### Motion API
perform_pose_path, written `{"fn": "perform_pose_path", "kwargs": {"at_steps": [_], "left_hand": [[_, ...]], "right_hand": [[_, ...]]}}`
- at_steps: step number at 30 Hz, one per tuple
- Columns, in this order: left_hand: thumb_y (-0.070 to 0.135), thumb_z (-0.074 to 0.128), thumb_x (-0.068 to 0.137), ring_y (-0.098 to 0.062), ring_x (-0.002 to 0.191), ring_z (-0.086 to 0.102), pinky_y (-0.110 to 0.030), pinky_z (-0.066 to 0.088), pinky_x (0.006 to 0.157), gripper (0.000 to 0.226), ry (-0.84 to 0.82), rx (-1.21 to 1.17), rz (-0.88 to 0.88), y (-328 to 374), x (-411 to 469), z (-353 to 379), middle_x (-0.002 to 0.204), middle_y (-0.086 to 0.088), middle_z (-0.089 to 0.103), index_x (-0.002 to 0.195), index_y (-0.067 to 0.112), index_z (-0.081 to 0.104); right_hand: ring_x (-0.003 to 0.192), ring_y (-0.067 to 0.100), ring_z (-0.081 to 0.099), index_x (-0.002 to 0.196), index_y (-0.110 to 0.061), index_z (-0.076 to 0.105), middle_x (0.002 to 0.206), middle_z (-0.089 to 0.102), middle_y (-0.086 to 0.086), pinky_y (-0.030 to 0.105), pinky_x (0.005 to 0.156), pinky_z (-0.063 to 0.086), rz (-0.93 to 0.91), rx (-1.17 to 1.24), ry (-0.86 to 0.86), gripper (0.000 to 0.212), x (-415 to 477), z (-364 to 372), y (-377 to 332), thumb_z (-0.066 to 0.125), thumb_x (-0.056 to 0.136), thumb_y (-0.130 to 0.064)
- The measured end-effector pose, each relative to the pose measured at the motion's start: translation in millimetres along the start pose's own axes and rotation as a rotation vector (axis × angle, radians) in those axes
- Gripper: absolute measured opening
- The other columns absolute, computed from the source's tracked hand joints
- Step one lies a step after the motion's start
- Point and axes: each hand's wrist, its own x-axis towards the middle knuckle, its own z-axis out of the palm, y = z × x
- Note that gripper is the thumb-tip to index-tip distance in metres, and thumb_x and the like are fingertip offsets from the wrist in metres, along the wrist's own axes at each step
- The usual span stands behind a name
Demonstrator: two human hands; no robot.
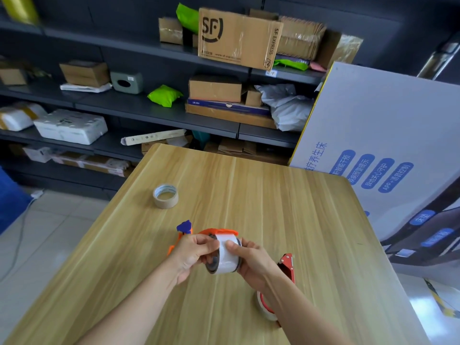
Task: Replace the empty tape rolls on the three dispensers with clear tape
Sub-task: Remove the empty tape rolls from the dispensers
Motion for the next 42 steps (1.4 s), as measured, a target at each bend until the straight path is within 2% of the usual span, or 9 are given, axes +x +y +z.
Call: {"fn": "perform_pose_path", "kwargs": {"at_steps": [4, 10, 18, 22, 27, 32, 35, 39, 42], "left_hand": [[0.010, 0.067, 0.086, -0.012, 0.045, 0.044, -0.021, 0.039, 0.049, 0.022, 0.004, -0.026, 0.037, 1.2, -1.9, 0.0, 0.050, 0.001, 0.058, 0.064, 0.007, 0.065], [0.010, 0.061, 0.087, -0.013, 0.049, 0.053, -0.026, 0.042, 0.057, 0.024, -0.105, -0.070, 0.029, 14.3, -6.0, -4.3, 0.056, -0.004, 0.061, 0.065, 0.009, 0.069], [-0.002, 0.065, 0.084, -0.010, 0.045, 0.052, -0.020, 0.047, 0.053, 0.008, 0.004, -0.042, -0.025, 17.7, 1.5, -4.8, 0.061, -0.003, 0.063, 0.089, 0.003, 0.067], [0.003, 0.070, 0.082, -0.013, 0.051, 0.050, -0.024, 0.043, 0.058, 0.002, -0.028, 0.117, -0.008, 21.1, -0.3, -4.7, 0.061, -0.005, 0.063, 0.081, 0.004, 0.070], [0.016, 0.081, 0.073, -0.015, 0.064, 0.048, -0.023, 0.036, 0.059, 0.019, 0.078, 0.097, 0.084, 23.4, 4.3, -5.8, 0.062, 0.002, 0.061, 0.066, 0.015, 0.063], [0.053, 0.080, 0.048, -0.013, 0.082, 0.059, -0.025, 0.043, 0.065, 0.061, 0.090, 0.138, 0.056, 23.1, 2.1, -2.3, 0.093, -0.001, 0.066, 0.094, 0.018, 0.061], [0.064, 0.075, 0.042, -0.017, 0.096, 0.062, -0.030, 0.050, 0.071, 0.077, 0.029, 0.059, 0.049, 21.1, 1.6, 5.8, 0.109, -0.001, 0.064, 0.106, 0.024, 0.058], [0.065, 0.083, 0.030, -0.010, 0.111, 0.056, -0.030, 0.047, 0.090, 0.100, 0.082, 0.225, 0.103, 20.5, 4.0, 12.3, 0.117, 0.009, 0.060, 0.118, 0.030, 0.052], [0.053, 0.085, 0.040, -0.002, 0.110, 0.053, -0.022, 0.044, 0.085, 0.084, 0.072, 0.309, 0.173, 24.1, 3.2, 12.0, 0.116, 0.014, 0.059, 0.116, 0.034, 0.053]], "right_hand": [[0.088, 0.033, 0.068, 0.117, 0.008, 0.063, 0.106, 0.068, 0.024, 0.038, 0.075, 0.059, -0.003, 0.021, -0.004, 0.035, -1.7, 8.0, -7.8, 0.061, 0.090, -0.014], [0.097, 0.035, 0.067, 0.122, 0.008, 0.060, 0.118, 0.066, 0.028, 0.047, 0.089, 0.055, -0.026, 0.020, 0.082, 0.041, 2.9, 13.9, -10.8, 0.064, 0.091, -0.019], [0.099, 0.034, 0.066, 0.120, 0.009, 0.062, 0.111, 0.068, 0.025, 0.040, 0.087, 0.056, -0.043, 0.041, -0.024, 0.034, 0.3, 14.1, -14.3, 0.052, 0.096, -0.013], [0.088, 0.029, 0.071, 0.114, 0.007, 0.065, 0.101, 0.072, 0.021, 0.034, 0.078, 0.058, -0.048, 0.012, -0.046, 0.039, -0.9, 13.0, -14.5, 0.061, 0.084, -0.018], [0.103, 0.035, 0.065, 0.120, 0.006, 0.064, 0.117, 0.067, 0.025, 0.043, 0.092, 0.052, -0.050, 0.030, -0.027, 0.049, 2.3, 14.8, -19.6, 0.070, 0.079, -0.020], [0.098, 0.035, 0.061, 0.111, 0.000, 0.071, 0.110, 0.069, 0.022, 0.046, 0.087, 0.039, -0.088, 0.003, 0.035, 0.053, 2.9, 17.0, -18.9, 0.083, 0.068, -0.029], [0.092, 0.031, 0.065, 0.108, -0.003, 0.071, 0.105, 0.071, 0.018, 0.039, 0.080, 0.048, -0.120, 0.014, 0.054, 0.050, 4.6, 20.0, -19.1, 0.082, 0.067, -0.029], [0.098, 0.027, 0.068, 0.114, 0.000, 0.068, 0.111, 0.072, 0.018, 0.037, 0.087, 0.050, -0.120, 0.013, 0.042, 0.046, 2.5, 16.5, -19.8, 0.074, 0.081, -0.031], [0.105, 0.031, 0.064, 0.118, -0.002, 0.067, 0.120, 0.068, 0.021, 0.041, 0.090, 0.044, -0.097, -0.029, 0.073, 0.055, 1.8, 13.4, -21.0, 0.075, 0.080, -0.041]]}}
